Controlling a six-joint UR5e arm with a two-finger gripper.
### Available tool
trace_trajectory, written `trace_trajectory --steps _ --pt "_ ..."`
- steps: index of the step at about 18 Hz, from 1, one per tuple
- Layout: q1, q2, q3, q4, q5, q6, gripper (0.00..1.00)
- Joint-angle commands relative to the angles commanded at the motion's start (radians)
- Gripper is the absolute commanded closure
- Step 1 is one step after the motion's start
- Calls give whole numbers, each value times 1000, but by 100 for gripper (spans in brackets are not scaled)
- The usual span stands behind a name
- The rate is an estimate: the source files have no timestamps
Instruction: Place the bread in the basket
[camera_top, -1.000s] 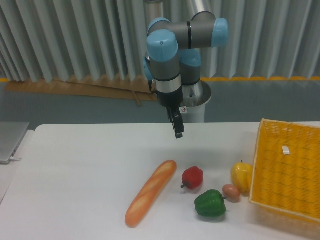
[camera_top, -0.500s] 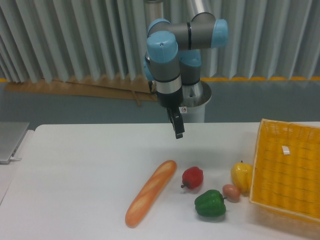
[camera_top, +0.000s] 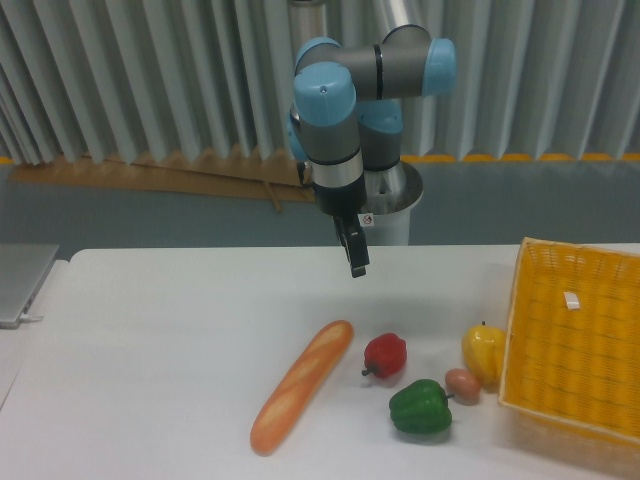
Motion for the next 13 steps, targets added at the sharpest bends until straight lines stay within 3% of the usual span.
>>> trace_trajectory --steps 10,13 --pt "-2 3 0 -2 2 -2 0" --pt "-3 -5 2 2 -8 -137 0"
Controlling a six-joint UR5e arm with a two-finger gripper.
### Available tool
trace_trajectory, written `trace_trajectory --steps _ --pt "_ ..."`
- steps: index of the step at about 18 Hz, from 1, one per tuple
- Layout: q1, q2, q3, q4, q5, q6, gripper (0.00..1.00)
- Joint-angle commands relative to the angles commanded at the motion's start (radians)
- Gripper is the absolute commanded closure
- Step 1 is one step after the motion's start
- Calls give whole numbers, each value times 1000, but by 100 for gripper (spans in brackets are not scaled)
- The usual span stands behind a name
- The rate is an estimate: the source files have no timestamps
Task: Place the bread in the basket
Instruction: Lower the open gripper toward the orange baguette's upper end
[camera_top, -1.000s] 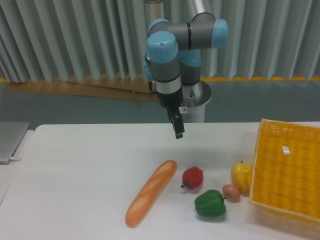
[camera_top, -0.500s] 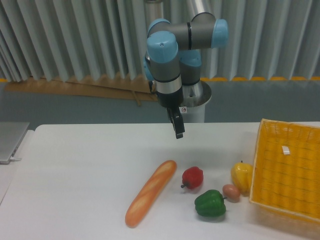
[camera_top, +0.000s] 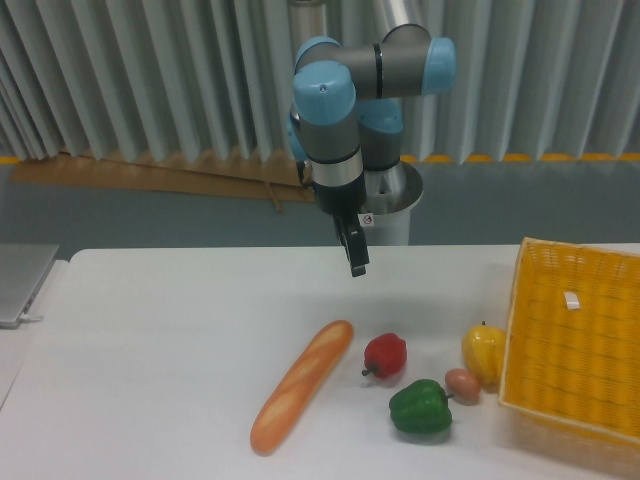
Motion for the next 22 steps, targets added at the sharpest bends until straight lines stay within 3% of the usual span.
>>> trace_trajectory --steps 4,6,9,12,15,22 --pt "-8 -35 0 118 2 -307 0" --pt "-11 -49 0 147 3 -405 0" --pt "-17 -63 0 153 5 -438 0" --pt "-37 -100 2 225 8 -542 0" --pt "-46 -138 3 261 55 -564 0" --pt "-80 -222 28 275 86 -552 0"
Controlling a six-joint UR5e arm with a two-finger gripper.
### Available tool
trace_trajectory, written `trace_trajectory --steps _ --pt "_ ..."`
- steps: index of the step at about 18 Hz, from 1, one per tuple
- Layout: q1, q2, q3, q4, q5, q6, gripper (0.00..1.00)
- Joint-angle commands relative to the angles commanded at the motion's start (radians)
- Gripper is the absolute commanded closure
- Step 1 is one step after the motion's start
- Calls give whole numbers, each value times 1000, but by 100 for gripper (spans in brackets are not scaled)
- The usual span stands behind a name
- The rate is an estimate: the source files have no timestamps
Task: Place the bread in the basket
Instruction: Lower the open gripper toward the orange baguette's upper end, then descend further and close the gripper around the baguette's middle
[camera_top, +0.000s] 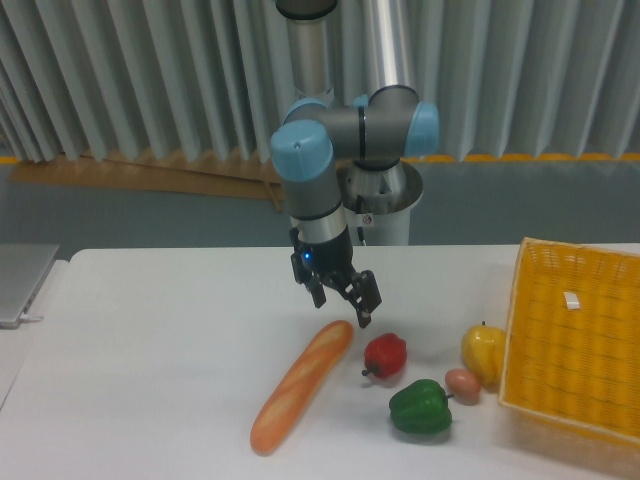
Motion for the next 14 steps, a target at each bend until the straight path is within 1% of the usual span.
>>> trace_trajectory --steps 4,7,14 --pt "-14 -22 3 0 12 5 0" --pt "-23 -52 5 0 20 2 0" --pt "-25 -78 5 -2 32 3 0"
